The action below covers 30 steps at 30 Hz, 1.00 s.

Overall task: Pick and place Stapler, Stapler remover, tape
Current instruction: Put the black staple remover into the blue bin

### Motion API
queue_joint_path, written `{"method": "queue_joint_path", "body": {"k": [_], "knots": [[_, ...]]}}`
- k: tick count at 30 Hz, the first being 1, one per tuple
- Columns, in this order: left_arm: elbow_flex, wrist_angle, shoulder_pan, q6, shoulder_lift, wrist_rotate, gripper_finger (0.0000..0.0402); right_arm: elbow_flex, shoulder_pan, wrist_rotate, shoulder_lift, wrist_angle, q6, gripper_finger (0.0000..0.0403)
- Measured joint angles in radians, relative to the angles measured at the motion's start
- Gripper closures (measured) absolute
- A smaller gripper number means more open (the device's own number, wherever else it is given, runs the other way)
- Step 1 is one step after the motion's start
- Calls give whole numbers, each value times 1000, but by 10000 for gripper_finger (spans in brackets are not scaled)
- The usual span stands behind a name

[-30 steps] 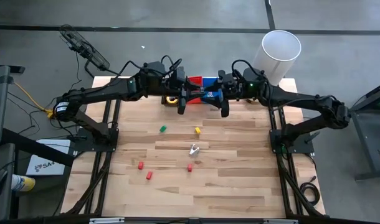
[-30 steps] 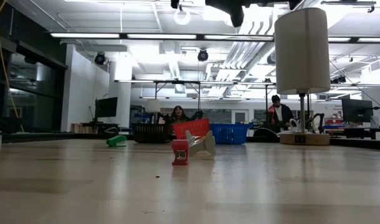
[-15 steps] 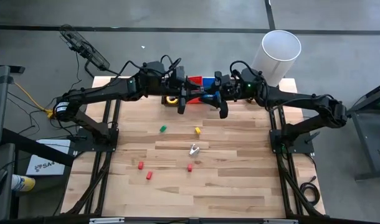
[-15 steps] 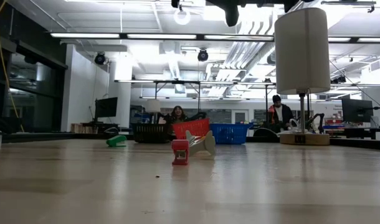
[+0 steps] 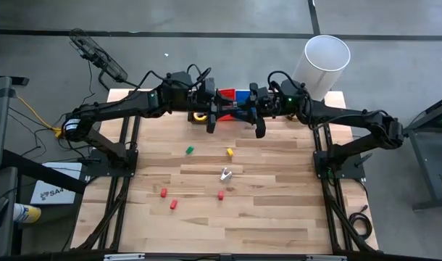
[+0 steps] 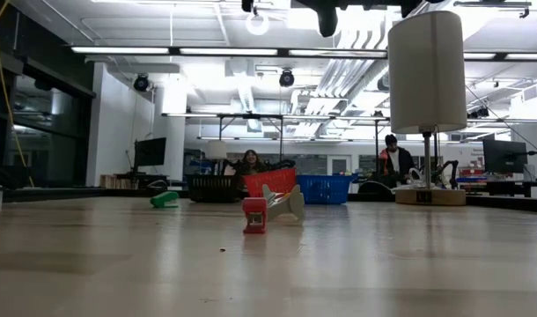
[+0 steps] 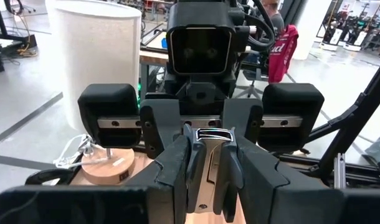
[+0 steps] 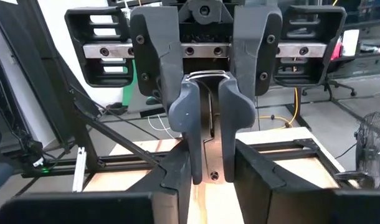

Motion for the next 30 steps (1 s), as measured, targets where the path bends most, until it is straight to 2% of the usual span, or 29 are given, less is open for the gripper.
{"method": "queue_joint_path", "body": {"k": [5, 12, 21, 30], "knots": [[0, -5, 0, -6, 0, -3, 305, 0, 0, 0, 0, -1, 11, 323], [-1, -44, 0, -4, 0, -16, 259, 0, -3, -2, 0, -3, 59, 324], [-1, -63, 1, -4, 0, -27, 253, 0, -11, 15, 0, -52, 72, 325], [-1, -164, 1, 47, -42, -134, 251, 0, -13, 113, -1, -176, 90, 325]]}}
